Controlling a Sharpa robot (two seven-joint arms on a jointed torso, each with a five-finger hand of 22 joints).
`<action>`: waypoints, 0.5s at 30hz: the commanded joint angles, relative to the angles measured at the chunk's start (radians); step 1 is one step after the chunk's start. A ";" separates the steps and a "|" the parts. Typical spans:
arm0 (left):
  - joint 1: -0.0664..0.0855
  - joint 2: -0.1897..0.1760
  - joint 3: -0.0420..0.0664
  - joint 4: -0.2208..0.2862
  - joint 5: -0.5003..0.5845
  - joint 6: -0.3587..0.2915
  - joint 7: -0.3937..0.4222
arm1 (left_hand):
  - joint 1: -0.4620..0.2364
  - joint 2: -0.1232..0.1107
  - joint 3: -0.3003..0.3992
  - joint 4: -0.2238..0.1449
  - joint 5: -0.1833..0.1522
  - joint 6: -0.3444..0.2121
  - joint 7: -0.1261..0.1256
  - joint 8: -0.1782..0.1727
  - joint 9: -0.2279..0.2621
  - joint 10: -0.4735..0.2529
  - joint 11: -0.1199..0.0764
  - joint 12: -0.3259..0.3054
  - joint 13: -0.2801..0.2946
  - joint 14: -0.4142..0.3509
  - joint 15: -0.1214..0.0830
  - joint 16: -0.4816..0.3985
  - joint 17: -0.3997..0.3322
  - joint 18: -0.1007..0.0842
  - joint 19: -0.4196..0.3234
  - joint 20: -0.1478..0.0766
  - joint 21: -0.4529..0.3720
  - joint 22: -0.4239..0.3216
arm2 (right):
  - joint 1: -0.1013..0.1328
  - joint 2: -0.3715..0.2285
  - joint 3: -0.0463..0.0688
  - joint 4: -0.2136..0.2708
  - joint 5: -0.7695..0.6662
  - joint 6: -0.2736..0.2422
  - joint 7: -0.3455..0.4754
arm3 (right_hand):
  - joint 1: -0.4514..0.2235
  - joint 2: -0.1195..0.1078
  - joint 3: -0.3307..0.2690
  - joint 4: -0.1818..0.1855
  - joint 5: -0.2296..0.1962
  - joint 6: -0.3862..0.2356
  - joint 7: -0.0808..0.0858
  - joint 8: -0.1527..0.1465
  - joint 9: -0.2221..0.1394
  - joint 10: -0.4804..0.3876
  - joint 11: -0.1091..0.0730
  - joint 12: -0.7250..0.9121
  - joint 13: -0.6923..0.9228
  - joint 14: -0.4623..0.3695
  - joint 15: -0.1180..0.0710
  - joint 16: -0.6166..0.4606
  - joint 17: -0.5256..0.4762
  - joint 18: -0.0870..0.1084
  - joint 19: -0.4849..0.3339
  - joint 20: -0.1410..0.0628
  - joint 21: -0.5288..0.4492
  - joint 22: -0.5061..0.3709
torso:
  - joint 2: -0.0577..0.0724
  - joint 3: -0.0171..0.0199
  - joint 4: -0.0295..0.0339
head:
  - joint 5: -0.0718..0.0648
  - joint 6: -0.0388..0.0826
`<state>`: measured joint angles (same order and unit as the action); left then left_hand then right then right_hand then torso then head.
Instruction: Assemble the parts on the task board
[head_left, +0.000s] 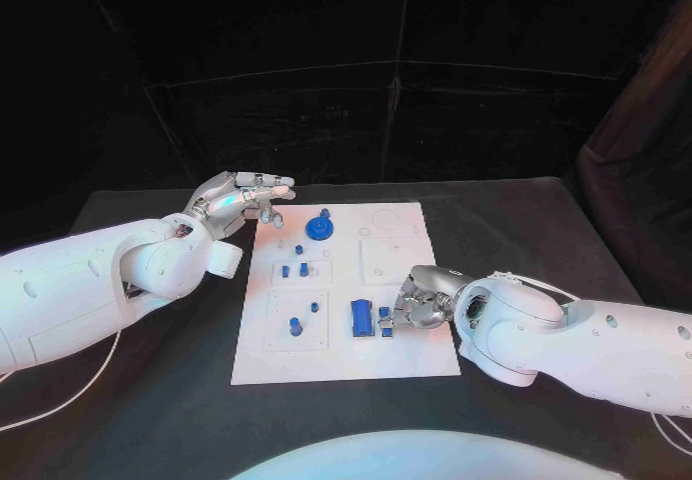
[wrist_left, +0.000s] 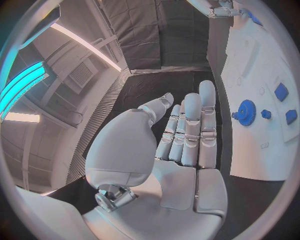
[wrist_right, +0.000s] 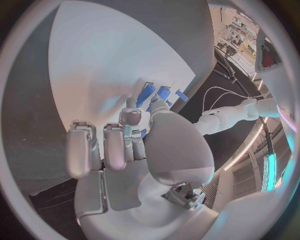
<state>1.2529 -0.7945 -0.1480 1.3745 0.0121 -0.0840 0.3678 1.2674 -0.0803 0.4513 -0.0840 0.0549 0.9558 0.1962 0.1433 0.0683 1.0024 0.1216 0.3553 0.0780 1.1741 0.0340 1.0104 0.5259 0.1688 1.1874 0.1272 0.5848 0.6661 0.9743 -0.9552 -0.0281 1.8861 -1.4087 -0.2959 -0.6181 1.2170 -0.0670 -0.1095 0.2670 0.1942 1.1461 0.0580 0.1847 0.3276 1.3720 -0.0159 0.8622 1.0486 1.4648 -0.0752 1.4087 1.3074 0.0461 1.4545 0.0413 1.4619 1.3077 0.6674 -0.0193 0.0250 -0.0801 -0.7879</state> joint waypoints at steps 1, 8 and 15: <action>0.002 -0.001 0.001 0.000 0.003 0.012 0.002 | 0.007 0.000 -0.004 -0.004 -0.003 -0.007 0.002 0.005 -0.001 -0.008 0.001 0.005 -0.002 -0.007 0.000 0.000 -0.002 0.014 -0.005 0.003 -0.003 -0.002 | 0.001 -0.008 0.000 0.013 -0.006 0.023 0.016 | -0.001 -0.008 -0.020 0.004 -0.044 -0.003 0.007 -0.007 0.002 -0.004 0.006 -0.007 -0.002 0.056 0.002 -0.005 0.007 -0.001 -0.010 0.000 -0.008 0.099 | 0.001 0.0005 -0.0007 | 0.001 0.000; 0.002 0.000 0.001 -0.001 0.003 0.013 0.002 | 0.007 0.000 -0.004 -0.004 -0.003 -0.007 0.002 0.005 -0.001 -0.008 0.001 0.005 -0.002 -0.007 0.000 0.000 -0.002 0.014 -0.005 0.003 -0.003 -0.002 | 0.001 -0.022 0.000 0.030 0.015 0.019 0.030 | -0.075 -0.019 -0.071 0.027 -0.136 -0.005 0.008 -0.008 0.009 -0.004 0.007 -0.006 0.002 0.057 0.004 -0.008 0.006 -0.001 -0.010 0.002 -0.009 0.099 | 0.000 -0.0002 0.0002 | -0.002 0.002; 0.002 0.001 0.000 -0.002 0.003 0.014 0.000 | 0.007 0.000 -0.004 -0.004 -0.003 -0.007 0.002 0.005 -0.001 -0.008 0.001 0.005 -0.002 -0.007 0.000 0.000 -0.002 0.014 -0.005 0.003 -0.003 -0.002 | 0.001 -0.029 0.000 0.026 0.019 0.046 0.030 | -0.071 -0.007 -0.066 0.022 -0.130 -0.005 0.007 -0.008 0.011 -0.004 0.007 -0.005 0.004 0.057 0.003 -0.008 0.007 -0.001 -0.009 0.002 -0.009 0.099 | 0.000 -0.0013 0.0006 | -0.003 0.000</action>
<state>1.2529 -0.7942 -0.1482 1.3721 0.0121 -0.0831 0.3660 1.2674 -0.0803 0.4513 -0.0841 0.0549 0.9558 0.1962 0.1433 0.0684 1.0023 0.1217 0.3553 0.0781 1.1741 0.0341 1.0104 0.5259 0.1689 1.1874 0.1272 0.5848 0.6662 0.9741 -0.9832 -0.0281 1.9123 -1.3969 -0.2765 -0.5995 1.1426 -0.0859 -0.1764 0.2940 0.0614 1.1426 0.0616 0.1807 0.3383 1.3684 -0.0123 0.8582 1.0514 1.4648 -0.0752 1.4031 1.3074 0.0462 1.4510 0.0449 1.4572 1.3076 0.6678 -0.0194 0.0245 -0.0830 -0.7861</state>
